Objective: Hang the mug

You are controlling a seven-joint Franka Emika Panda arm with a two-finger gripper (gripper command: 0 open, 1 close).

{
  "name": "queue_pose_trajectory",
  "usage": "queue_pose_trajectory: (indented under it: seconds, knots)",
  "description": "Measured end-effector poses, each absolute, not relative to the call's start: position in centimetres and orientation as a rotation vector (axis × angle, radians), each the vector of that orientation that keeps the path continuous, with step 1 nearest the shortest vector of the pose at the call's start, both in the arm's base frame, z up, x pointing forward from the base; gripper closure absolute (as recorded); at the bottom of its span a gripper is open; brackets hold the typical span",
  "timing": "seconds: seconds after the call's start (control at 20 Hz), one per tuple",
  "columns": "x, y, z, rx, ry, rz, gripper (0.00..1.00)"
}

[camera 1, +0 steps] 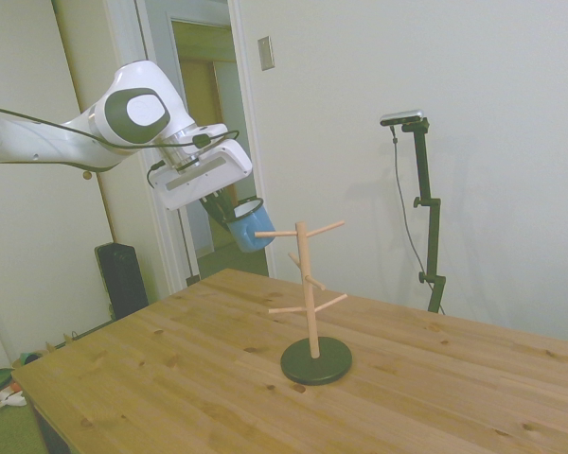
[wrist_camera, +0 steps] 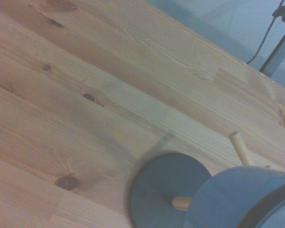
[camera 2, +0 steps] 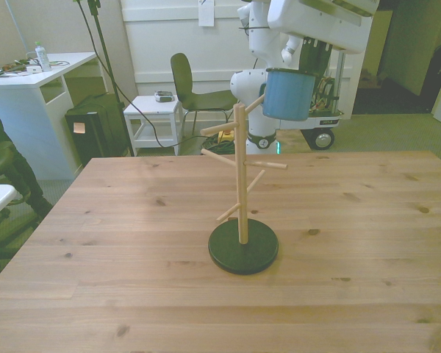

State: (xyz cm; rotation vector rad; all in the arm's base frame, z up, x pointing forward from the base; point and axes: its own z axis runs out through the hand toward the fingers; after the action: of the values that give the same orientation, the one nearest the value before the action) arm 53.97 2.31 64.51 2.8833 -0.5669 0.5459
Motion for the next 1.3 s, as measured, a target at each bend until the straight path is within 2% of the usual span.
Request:
queue_pose_trajectory:
  seconds: [0.5, 1.0, 1.05, 1.3]
  knots:
    - [57.0, 0.8, 64.9, 2.891, -0.555, 0.512, 1.0]
    - [59.3, -0.1, 62.9, 2.912, -0.532, 0.452, 1.0]
    - [59.4, -0.2, 62.8, 2.915, -0.531, 0.441, 0.0]
    - [59.5, -0.5, 62.5, 2.92, -0.543, 0.415, 0.0]
